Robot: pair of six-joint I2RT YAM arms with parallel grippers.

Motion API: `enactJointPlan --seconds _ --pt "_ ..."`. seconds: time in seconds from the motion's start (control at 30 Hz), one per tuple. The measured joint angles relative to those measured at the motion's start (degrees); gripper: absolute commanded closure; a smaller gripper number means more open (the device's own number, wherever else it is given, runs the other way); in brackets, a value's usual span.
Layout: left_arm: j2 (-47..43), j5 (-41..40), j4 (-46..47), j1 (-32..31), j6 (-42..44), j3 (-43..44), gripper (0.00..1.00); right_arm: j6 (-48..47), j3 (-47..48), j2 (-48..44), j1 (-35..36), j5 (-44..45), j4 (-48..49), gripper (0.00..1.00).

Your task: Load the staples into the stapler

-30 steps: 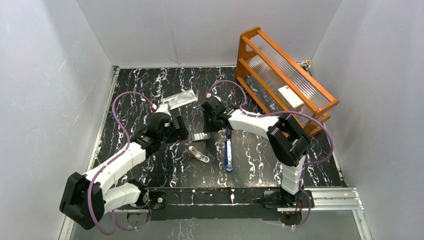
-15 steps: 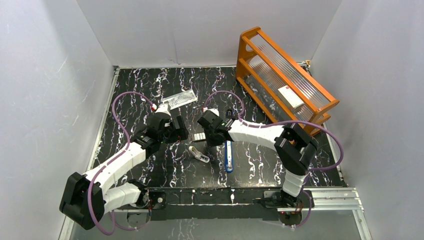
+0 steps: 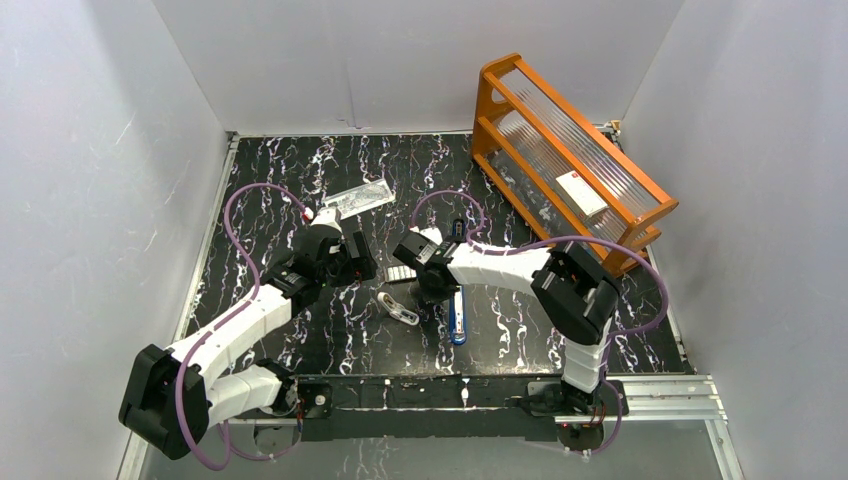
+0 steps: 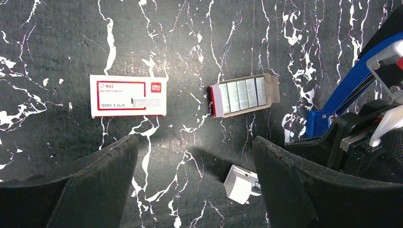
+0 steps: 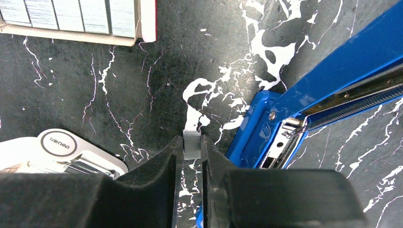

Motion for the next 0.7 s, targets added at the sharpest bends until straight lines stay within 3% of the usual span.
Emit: enactJointPlan --seconds 0.27,0.5,0.7 --pt "0.0 0.0 0.0 0.0 0.0 0.0 0.13 -0.1 0.0 0.0 0.0 -0.1 0.2 0.55" --pt "0.0 0.0 0.0 0.0 0.0 0.0 0.13 0.4 0.0 0.0 0.0 0.0 0.4 0.56" --pt "0.0 0.0 0.0 0.0 0.0 0.0 0.13 1.2 0.0 0.1 -0.8 -1.2 1.6 0.62"
